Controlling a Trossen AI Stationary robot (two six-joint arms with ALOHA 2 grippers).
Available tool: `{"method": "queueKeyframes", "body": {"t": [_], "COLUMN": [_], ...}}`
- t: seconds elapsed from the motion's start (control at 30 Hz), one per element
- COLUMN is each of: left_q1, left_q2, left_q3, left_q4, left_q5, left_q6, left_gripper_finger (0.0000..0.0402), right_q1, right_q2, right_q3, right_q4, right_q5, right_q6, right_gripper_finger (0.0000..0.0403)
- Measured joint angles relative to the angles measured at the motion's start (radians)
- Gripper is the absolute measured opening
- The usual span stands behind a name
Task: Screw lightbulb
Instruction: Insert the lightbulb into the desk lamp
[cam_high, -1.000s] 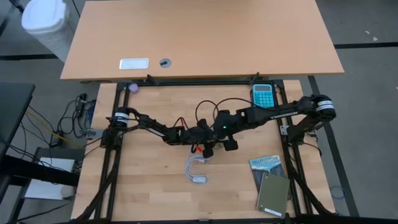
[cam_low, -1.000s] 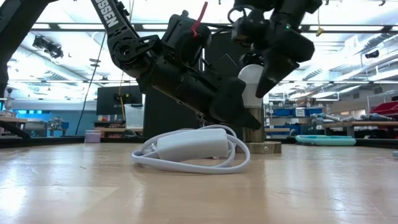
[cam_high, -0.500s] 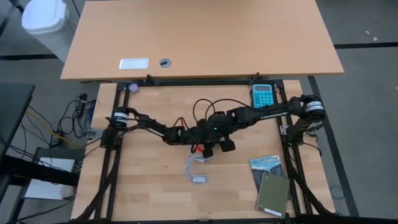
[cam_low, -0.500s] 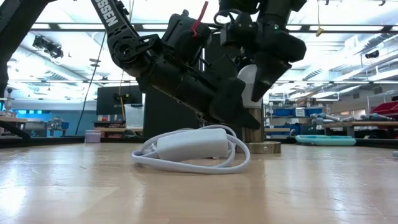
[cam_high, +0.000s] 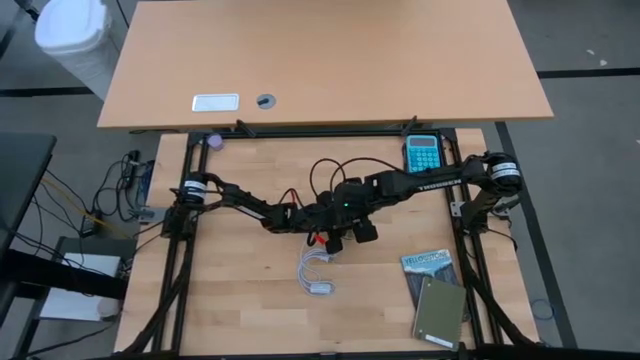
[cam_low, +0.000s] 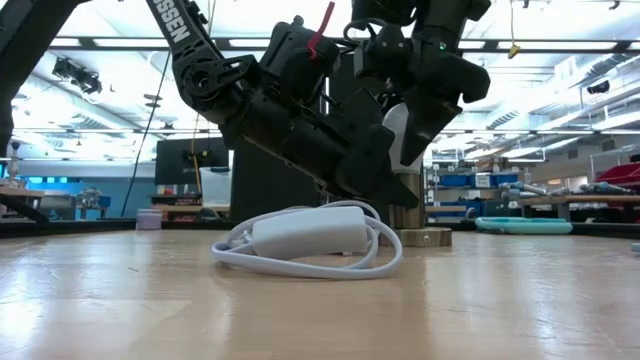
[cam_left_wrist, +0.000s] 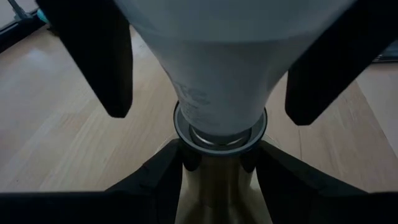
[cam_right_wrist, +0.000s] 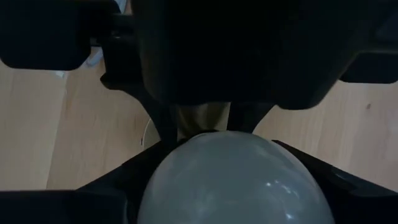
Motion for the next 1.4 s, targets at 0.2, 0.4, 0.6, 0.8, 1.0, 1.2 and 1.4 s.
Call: {"method": "queueKeyframes", "body": {"t": [0.2,0.4,0.6,0.8,1.0,1.2,1.4], "left_q1": [-0.001,-0.001,0.0,-0.002,-0.006,-0.006,-0.006], "left_q2": [0.0,0.001,0.002,0.002,0.002,0.002,0.002], "left_q3": [0.0,0.0,-0.001,-0.001,-0.001,-0.001,-0.001], "left_q4": [0.002,0.004,0.008,0.012,0.011,0.01,0.009], "left_q5": [-0.021,-0.067,-0.074,-0.049,-0.044,-0.044,-0.043], "left_q6": [-0.023,-0.049,-0.056,-0.055,-0.051,-0.05,-0.049], "left_gripper_finger": [0.0189,0.0189,0.0189,0.0189,0.0189,0.0189,0.0189], "right_q1": [0.0,-0.001,-0.001,-0.001,-0.002,-0.002,-0.002], "right_q2": [0.0,0.0,0.0,0.0,0.0,-0.011,-0.066], "right_q3": [0.0,-0.001,-0.001,-0.002,-0.002,-0.002,-0.002], "right_q4": [-0.001,-0.005,0.006,0.068,0.063,0.06,0.043], "right_q5": [0.014,0.038,0.038,0.033,0.023,0.023,0.023], "right_q6": [0.048,0.155,0.23,0.216,0.182,0.142,0.117], "right_gripper_finger": [0.0267,0.0276,0.0266,0.0279,0.0317,0.0347,0.0351]}}
